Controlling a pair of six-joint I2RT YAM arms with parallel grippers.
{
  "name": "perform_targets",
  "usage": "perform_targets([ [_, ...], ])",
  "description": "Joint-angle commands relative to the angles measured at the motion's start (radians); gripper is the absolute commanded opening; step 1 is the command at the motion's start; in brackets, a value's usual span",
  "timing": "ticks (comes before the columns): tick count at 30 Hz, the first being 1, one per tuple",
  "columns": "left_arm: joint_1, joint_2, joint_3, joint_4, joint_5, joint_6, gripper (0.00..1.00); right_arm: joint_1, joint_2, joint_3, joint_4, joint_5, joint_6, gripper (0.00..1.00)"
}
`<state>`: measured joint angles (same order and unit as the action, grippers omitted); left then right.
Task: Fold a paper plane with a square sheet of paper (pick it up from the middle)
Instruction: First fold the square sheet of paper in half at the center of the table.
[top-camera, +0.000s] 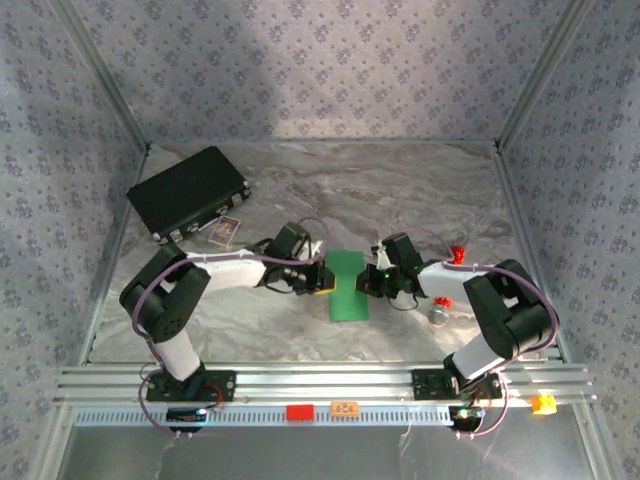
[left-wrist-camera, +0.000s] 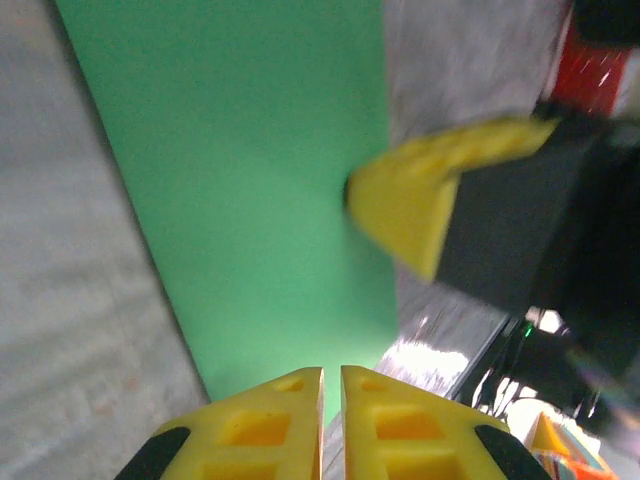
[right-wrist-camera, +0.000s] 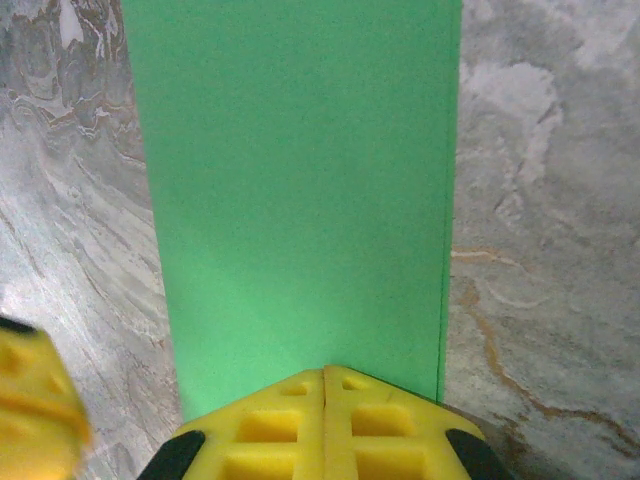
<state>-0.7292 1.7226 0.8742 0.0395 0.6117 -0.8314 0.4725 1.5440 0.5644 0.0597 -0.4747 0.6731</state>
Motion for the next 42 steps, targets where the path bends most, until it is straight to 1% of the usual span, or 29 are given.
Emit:
perform_targets([
  [1,0.046,0.048,0.108,0.036,-0.004,0.008,0.12,-0.01,0.032,-0.046,-0.167,0.11,-0.003,0.0],
  [4,0.059,0.101,0.16,0.022,-0.024,0.021,0.12,-0.009,0.036,-0.05,-0.163,0.113,0.001,0.0],
  [8,0.065,0.197,0.222,0.035,-0.005,0.007,0.11,-0.009,0.039,-0.048,-0.159,0.111,0.002,0.0],
  [14,0.067,0.273,0.277,0.037,-0.004,0.018,0.12,-0.009,0.028,-0.051,-0.163,0.11,-0.001,0.0],
  [19,0.068,0.287,0.285,0.07,0.006,0.015,0.13,-0.009,0.032,-0.054,-0.166,0.111,-0.001,0.0],
  [27,0.094,0.294,0.259,0.084,-0.027,0.014,0.13,-0.01,0.041,-0.055,-0.161,0.112,-0.002,0.0],
  [33,0.096,0.342,0.259,0.06,-0.049,-0.003,0.11,-0.006,0.03,-0.048,-0.141,0.087,-0.009,0.0],
  [35,0.096,0.339,0.259,0.018,-0.07,-0.015,0.1,-0.003,0.006,-0.044,-0.131,0.07,-0.007,0.0],
  [38,0.095,0.33,0.239,0.02,-0.089,-0.02,0.1,-0.001,-0.049,-0.022,-0.141,0.044,-0.009,0.06],
  [41,0.096,0.336,0.24,0.01,-0.087,-0.022,0.1,0.002,-0.148,0.013,-0.229,0.077,-0.004,0.15],
  [42,0.095,0.335,0.239,0.009,-0.086,-0.022,0.09,0.002,-0.194,0.017,-0.258,0.096,0.002,0.21],
])
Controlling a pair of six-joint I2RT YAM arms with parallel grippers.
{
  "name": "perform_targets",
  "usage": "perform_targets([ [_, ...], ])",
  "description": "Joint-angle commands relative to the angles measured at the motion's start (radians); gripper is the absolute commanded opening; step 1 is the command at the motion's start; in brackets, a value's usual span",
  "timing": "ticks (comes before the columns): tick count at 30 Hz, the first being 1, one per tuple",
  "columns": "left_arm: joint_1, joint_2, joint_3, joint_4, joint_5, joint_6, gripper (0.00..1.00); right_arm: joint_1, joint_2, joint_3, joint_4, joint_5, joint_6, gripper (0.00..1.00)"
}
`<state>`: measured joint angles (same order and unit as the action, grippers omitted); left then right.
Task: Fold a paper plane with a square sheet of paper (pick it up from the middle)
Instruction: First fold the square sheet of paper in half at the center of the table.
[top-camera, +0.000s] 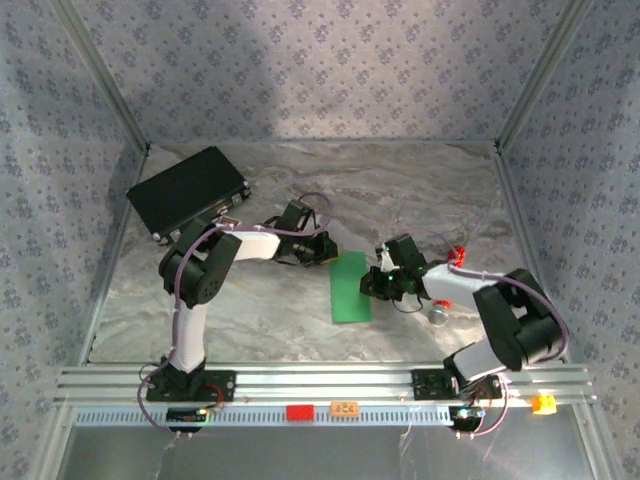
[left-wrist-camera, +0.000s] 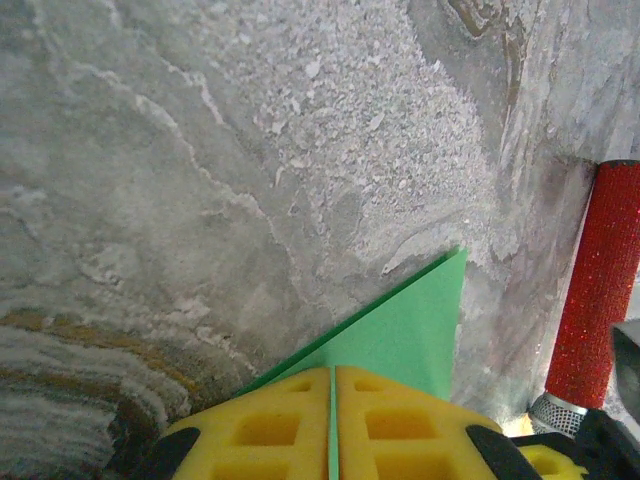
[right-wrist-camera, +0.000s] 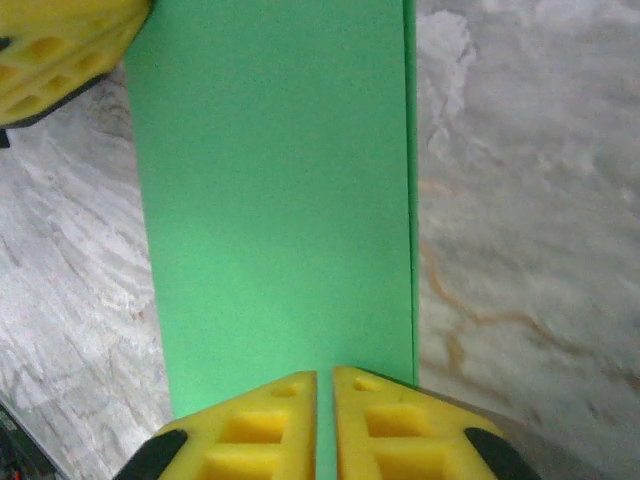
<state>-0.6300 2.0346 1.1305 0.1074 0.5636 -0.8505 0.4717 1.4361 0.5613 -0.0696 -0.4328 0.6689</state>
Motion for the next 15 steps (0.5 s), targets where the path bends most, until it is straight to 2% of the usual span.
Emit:
perform_targets([
  [1,-0.004,0.022,-0.019,-0.058,-0.038,-0.001,0.09,0.002,-0.129,0.016,-0.157,0.078,0.02,0.27],
  [7,-0.005,0.028,-0.016,-0.069,-0.034,0.002,0.09,-0.014,-0.345,-0.053,-0.287,0.109,0.14,0.41],
  [15,-0.005,0.033,-0.009,-0.086,-0.024,0.016,0.09,0.017,-0.485,-0.18,-0.218,0.002,0.303,0.42],
])
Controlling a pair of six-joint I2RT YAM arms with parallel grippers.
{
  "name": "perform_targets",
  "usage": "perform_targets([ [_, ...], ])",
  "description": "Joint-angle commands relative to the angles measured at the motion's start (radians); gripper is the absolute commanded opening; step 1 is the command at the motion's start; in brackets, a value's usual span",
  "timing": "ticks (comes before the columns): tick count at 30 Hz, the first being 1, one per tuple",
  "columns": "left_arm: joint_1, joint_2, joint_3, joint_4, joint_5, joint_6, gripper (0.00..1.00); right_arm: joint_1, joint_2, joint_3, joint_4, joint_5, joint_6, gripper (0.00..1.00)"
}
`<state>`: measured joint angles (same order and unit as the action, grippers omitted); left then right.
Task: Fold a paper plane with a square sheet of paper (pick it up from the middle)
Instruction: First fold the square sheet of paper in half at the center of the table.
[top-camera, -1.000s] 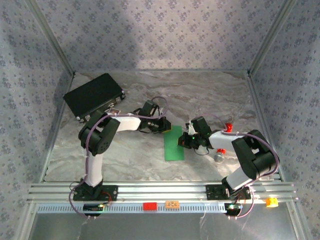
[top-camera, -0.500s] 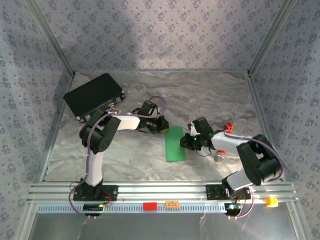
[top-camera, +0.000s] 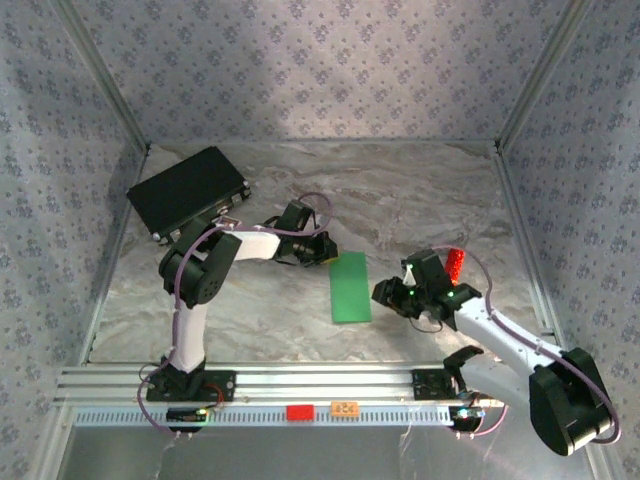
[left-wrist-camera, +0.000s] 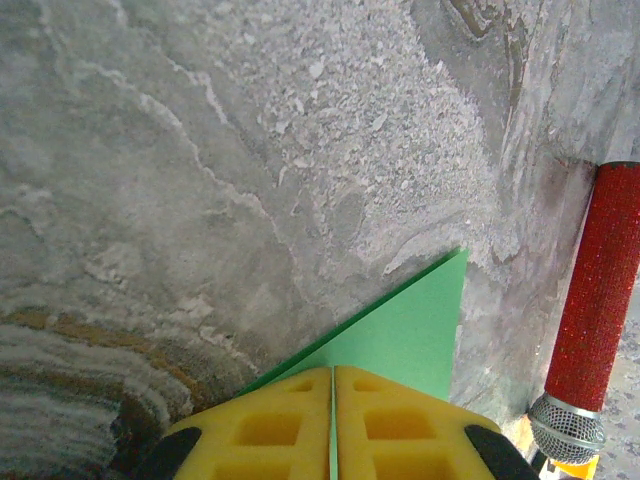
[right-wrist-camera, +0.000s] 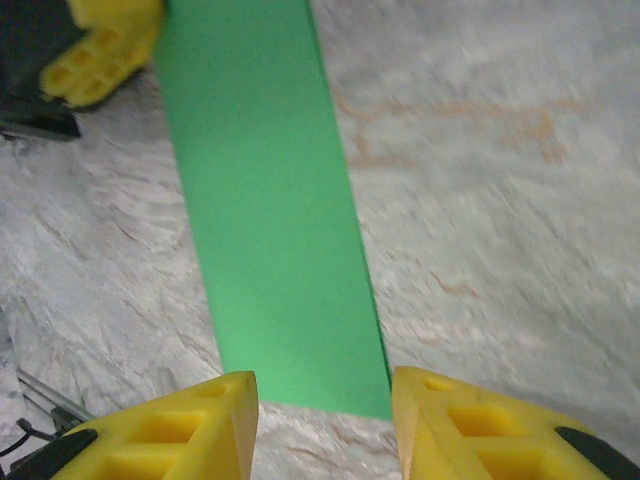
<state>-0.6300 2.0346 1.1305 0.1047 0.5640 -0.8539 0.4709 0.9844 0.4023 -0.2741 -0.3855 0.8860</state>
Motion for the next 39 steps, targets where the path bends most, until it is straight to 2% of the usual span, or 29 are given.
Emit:
perform_targets([
  [1,-0.006,0.033,-0.009,-0.083,-0.024,0.019,0.09,0.027,-0.039,-0.026,-0.011,-0.052,0.096,0.42],
  [5,-0.006,0.038,-0.003,-0.092,-0.023,0.022,0.09,0.052,-0.025,-0.03,-0.031,-0.071,0.11,0.42],
  [21,-0.006,0.04,0.008,-0.109,-0.012,0.035,0.09,0.103,0.167,-0.059,0.114,-0.106,0.146,0.39],
  [39,-0.008,0.048,-0.001,-0.09,-0.001,0.028,0.09,0.098,0.149,-0.039,0.183,-0.089,0.135,0.36],
])
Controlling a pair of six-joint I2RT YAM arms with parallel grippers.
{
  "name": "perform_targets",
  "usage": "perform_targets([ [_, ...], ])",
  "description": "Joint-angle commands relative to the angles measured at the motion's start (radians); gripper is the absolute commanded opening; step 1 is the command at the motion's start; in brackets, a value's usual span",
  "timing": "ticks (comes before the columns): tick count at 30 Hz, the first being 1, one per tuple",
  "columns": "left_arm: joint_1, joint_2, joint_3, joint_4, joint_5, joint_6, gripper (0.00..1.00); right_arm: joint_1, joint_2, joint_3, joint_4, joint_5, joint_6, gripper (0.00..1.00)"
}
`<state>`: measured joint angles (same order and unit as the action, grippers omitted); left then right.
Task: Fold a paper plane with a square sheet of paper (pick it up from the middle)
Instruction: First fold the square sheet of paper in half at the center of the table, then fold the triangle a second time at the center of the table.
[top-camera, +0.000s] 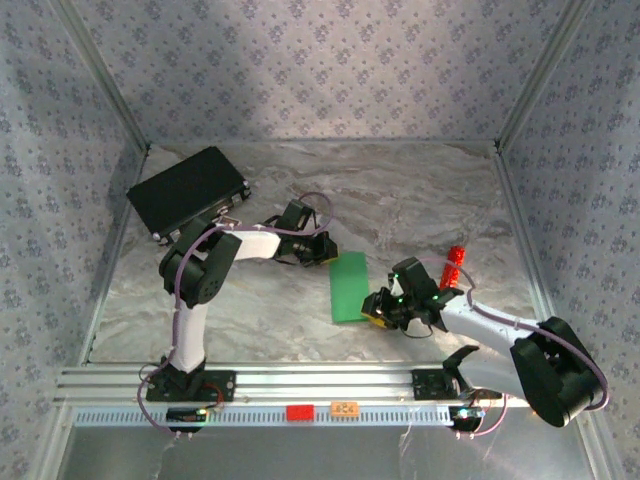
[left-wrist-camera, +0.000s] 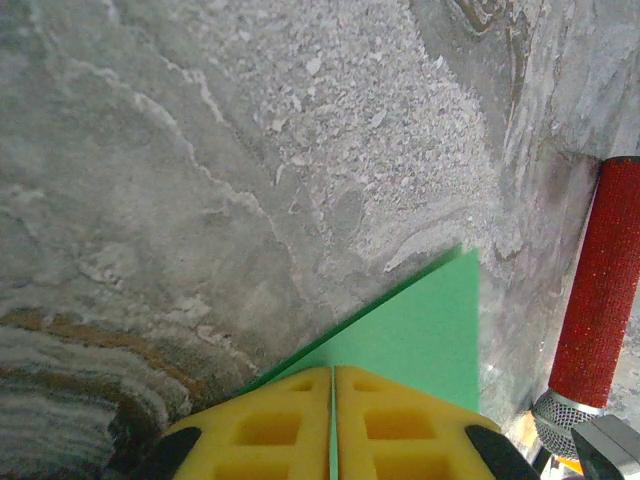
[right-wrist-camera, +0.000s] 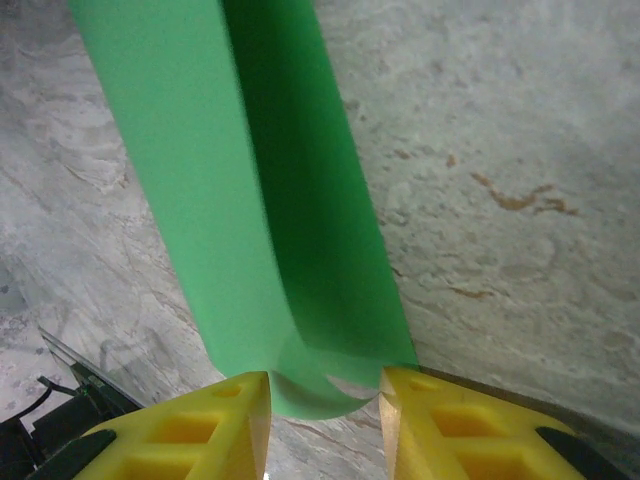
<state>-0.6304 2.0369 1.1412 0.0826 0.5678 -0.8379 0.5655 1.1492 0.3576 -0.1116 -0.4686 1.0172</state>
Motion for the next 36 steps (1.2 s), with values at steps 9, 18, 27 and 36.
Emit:
perform_targets([
  [9,-0.014,0.046,-0.005,-0.068,-0.002,0.013,0.1,-0.014,-0.006,0.043,0.056,0.0,-0.064,0.43],
  [18,-0.013,0.048,0.0,-0.077,0.002,0.017,0.1,-0.072,0.076,0.05,0.189,-0.07,-0.111,0.46],
  [27,-0.022,0.05,0.005,-0.072,0.002,0.013,0.1,-0.107,0.12,0.035,0.232,-0.113,-0.135,0.42],
  [36,-0.023,0.043,0.013,-0.072,0.009,0.019,0.12,-0.122,0.152,0.005,0.255,-0.116,-0.128,0.33],
])
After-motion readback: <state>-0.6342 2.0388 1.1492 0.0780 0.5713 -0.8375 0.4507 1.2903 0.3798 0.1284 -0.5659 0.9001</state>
